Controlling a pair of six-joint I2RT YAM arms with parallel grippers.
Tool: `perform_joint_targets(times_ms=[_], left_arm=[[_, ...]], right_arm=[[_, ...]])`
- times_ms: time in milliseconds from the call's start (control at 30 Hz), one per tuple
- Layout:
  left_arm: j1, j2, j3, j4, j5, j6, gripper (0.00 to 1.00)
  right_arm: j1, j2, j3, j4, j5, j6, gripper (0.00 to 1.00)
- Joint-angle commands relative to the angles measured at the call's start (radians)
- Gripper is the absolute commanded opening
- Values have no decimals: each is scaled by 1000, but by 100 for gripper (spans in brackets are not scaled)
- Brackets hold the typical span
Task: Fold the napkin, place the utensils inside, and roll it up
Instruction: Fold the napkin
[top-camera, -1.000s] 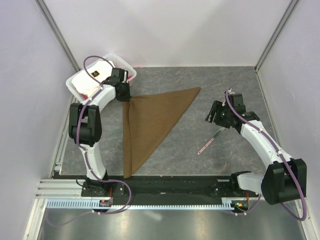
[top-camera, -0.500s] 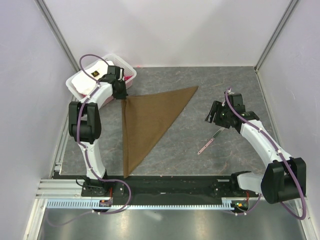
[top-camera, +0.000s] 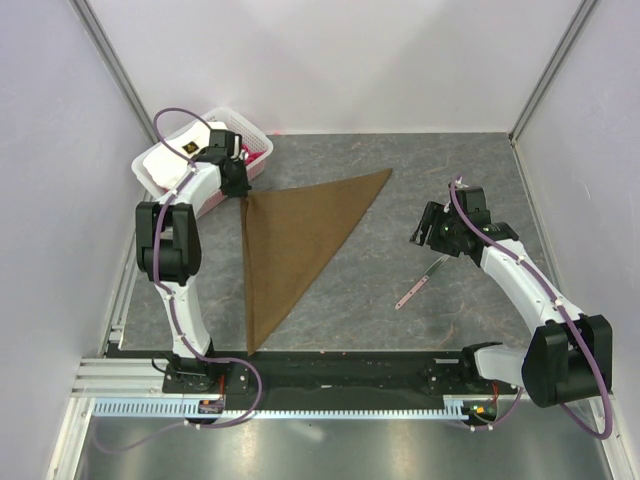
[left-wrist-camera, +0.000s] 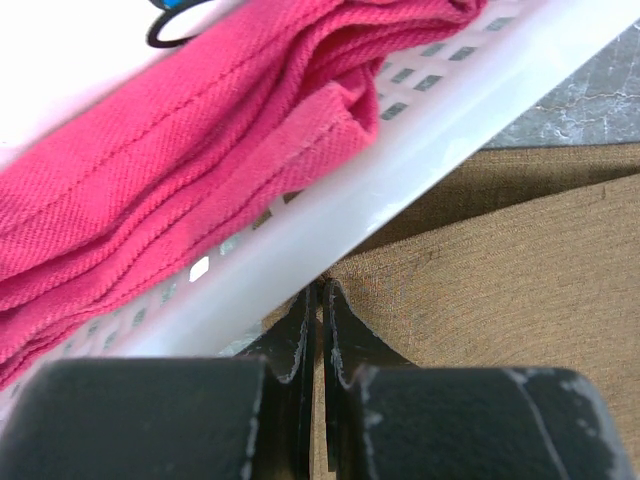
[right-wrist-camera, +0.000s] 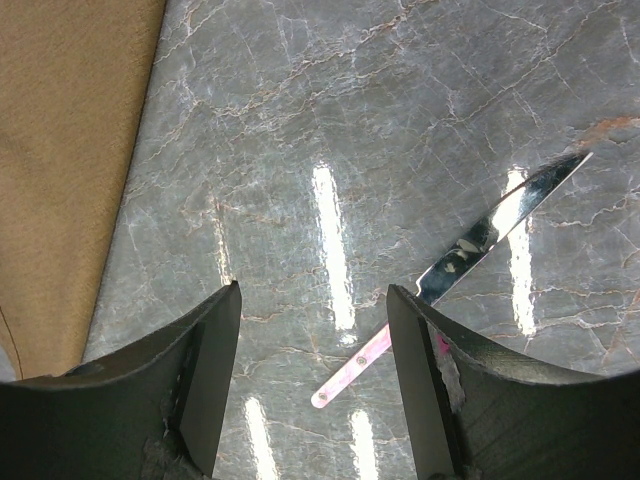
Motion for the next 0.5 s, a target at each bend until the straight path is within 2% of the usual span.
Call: perform_joint_targets(times_ms=[0,467], left_arm=[[14,9,40,5,16,43,2],[34,-17,34,1,14,37,2]], right_arm=[[-3,2,19,27,-4,-13,69],[-3,2,11,28,-10,-13,69]])
